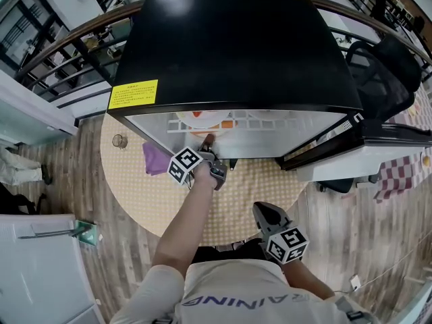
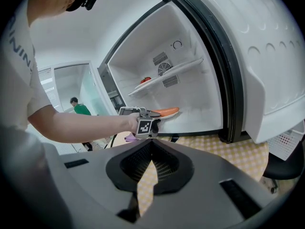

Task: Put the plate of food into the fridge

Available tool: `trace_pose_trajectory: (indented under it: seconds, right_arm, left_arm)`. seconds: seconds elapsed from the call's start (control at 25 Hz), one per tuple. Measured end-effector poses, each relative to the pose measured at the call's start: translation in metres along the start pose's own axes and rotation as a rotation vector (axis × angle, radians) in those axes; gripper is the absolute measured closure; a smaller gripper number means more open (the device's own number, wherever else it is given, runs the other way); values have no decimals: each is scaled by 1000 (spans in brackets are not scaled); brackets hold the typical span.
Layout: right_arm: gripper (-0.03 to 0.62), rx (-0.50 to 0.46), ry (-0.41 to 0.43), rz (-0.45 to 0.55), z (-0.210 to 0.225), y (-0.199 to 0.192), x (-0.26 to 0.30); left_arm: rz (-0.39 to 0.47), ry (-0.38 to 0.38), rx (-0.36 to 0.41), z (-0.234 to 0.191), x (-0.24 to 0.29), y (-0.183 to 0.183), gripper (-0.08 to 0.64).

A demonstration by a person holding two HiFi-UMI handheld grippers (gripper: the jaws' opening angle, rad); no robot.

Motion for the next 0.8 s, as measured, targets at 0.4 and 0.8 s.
trace_pose_trajectory:
  seconds: [0.4,0.8]
  right_arm:
    - [572,3,11,-4,-1,-1,-2]
    - [572,3,21,9,-1,-3,-6]
  left_arm:
    - [-257,47,575,31,-1,-7,357]
    - [-416,230,815,31,-22,-18,359]
Point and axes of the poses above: the fingertips, and each gripper's own axes: x forward along the fingers, z to its right, y out of its top, the point moved 10 cm from there along -x, backward along the fingers, and after that the axes turned 8 degrees about x, right-handed, at the moved point
